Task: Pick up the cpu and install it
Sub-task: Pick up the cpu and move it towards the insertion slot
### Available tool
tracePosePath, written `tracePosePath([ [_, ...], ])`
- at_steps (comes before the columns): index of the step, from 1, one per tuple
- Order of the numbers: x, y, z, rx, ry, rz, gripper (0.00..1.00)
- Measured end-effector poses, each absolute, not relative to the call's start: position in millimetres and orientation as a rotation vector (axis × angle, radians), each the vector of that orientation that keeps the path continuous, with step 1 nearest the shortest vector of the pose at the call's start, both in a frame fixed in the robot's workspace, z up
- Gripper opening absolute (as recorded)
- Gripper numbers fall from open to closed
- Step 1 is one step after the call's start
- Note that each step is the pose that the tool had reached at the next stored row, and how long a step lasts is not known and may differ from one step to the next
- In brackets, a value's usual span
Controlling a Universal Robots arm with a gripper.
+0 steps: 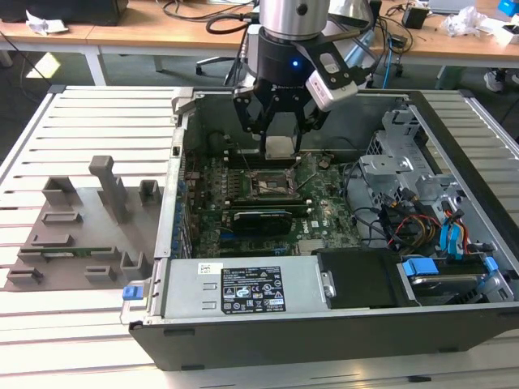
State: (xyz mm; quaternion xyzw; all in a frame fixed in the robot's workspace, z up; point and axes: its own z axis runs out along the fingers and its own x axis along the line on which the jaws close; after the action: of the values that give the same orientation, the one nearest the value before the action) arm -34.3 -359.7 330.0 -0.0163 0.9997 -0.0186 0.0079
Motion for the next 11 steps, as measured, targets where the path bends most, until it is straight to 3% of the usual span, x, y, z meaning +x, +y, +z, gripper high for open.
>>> tracePosePath([
  [11,-30.1,-355.7,323.3,-0.051,3.125,-0.058,0.55],
])
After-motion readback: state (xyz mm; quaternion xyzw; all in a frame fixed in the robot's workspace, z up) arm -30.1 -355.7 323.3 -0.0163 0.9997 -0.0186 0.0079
